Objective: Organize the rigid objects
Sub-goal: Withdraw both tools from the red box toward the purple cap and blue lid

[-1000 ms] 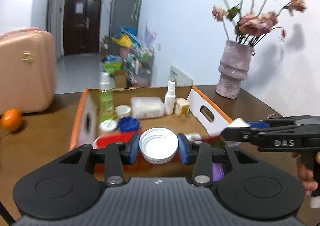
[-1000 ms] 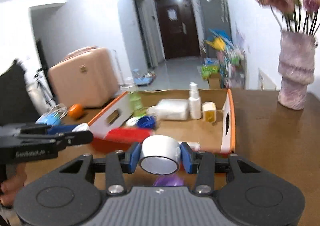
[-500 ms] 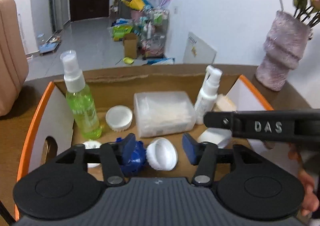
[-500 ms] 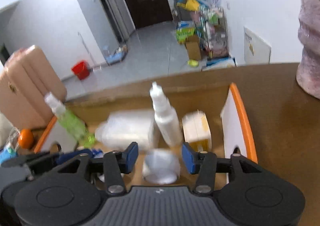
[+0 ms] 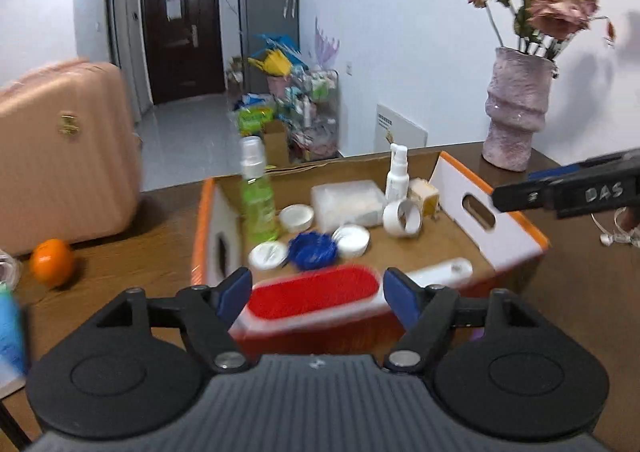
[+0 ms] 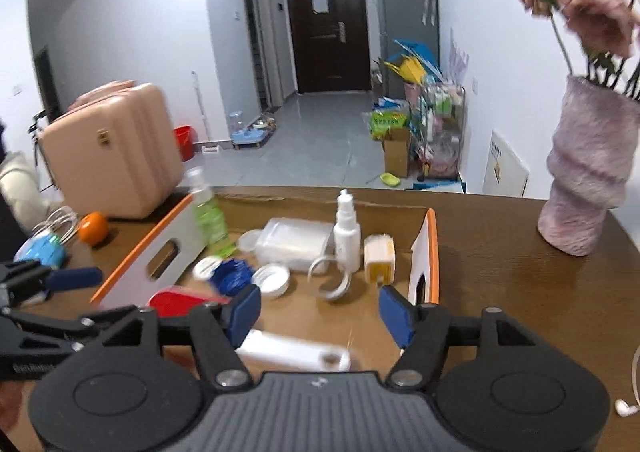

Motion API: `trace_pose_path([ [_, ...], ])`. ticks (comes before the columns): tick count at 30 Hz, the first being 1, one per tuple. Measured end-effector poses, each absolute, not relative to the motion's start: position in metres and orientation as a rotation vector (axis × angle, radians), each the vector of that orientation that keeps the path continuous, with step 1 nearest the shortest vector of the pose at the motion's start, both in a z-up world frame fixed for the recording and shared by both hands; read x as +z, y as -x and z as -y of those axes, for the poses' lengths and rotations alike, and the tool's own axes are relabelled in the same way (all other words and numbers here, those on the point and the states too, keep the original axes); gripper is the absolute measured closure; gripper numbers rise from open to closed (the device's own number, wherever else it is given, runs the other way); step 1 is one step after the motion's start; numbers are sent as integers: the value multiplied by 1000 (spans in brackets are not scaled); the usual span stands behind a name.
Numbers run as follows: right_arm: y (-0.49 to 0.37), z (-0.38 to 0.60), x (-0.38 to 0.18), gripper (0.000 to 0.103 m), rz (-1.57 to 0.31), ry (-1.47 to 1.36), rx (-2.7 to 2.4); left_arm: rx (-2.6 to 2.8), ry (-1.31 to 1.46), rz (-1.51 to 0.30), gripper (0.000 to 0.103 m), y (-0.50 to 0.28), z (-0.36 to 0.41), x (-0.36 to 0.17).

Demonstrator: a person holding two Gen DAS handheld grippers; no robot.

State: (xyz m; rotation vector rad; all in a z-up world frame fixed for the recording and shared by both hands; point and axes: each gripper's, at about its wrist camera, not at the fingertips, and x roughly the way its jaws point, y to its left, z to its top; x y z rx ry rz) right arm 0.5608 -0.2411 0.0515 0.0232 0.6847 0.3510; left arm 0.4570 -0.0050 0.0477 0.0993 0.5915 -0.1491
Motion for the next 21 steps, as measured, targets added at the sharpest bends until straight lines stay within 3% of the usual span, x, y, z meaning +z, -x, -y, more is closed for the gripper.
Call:
trace_pose_path([
  [7,-454,246,58,32,-626,45,382,-110,-128,-509,21,-336,-11,55],
  [9,-419,248,59,25,-611,46,386,-100,-160,-469,21,-300,-12,55],
  [21,-235,244,34,22,-396,49,357,-13,-69,-384,16,-154,-21,41],
])
